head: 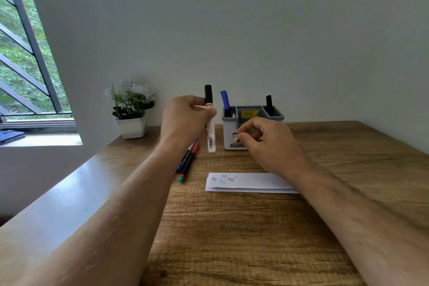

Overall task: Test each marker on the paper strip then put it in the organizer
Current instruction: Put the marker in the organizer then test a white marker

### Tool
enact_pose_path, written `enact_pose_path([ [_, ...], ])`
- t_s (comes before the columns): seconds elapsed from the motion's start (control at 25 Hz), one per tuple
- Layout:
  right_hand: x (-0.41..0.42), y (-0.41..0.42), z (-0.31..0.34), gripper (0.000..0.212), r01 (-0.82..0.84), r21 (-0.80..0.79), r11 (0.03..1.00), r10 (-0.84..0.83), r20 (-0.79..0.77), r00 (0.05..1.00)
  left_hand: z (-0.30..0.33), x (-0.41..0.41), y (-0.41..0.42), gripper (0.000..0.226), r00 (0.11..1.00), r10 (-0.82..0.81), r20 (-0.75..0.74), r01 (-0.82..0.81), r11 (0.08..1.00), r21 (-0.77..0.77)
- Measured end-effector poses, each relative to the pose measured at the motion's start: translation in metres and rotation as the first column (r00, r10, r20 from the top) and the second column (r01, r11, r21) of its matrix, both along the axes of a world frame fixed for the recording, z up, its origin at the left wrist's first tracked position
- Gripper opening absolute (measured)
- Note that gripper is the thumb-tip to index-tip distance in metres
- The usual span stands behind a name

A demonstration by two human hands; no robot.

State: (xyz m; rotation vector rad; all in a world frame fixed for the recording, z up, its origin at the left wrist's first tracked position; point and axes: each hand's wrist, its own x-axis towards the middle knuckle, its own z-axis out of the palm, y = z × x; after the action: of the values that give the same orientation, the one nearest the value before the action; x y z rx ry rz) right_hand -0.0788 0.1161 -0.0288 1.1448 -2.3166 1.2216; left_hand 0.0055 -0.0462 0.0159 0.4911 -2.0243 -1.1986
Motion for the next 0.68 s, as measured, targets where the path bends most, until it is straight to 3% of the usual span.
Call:
enact_pose_path([
  [0.2, 0.005, 0.001, 0.006, 0.041, -0.066, -0.070, 0.995, 0.064, -0.025, 0.998, 0.001, 0.000, 0.022, 0.021, 0.962, -0.224, -0.159, 0.260, 0.928, 0.267],
  [0.32, 0.008, 0.003, 0.008, 0.059, -0.131, -0.103, 0.986, 0.133, 0.009, 0.991, -0.002, -0.002, 0.032, 0.020, 0.929, -0.309, -0.203, 0.361, 0.875, 0.322],
  [0.48, 0.010, 0.003, 0.008, 0.040, -0.114, -0.121, 0.986, 0.118, 0.025, 0.993, -0.008, -0.005, 0.034, 0.017, 0.910, -0.373, -0.181, 0.413, 0.853, 0.318],
  [0.68, 0.010, 0.002, 0.010, 0.024, -0.049, -0.161, 0.986, 0.052, 0.017, 0.999, -0.011, -0.007, 0.037, 0.023, 0.911, -0.340, -0.232, 0.396, 0.877, 0.273],
])
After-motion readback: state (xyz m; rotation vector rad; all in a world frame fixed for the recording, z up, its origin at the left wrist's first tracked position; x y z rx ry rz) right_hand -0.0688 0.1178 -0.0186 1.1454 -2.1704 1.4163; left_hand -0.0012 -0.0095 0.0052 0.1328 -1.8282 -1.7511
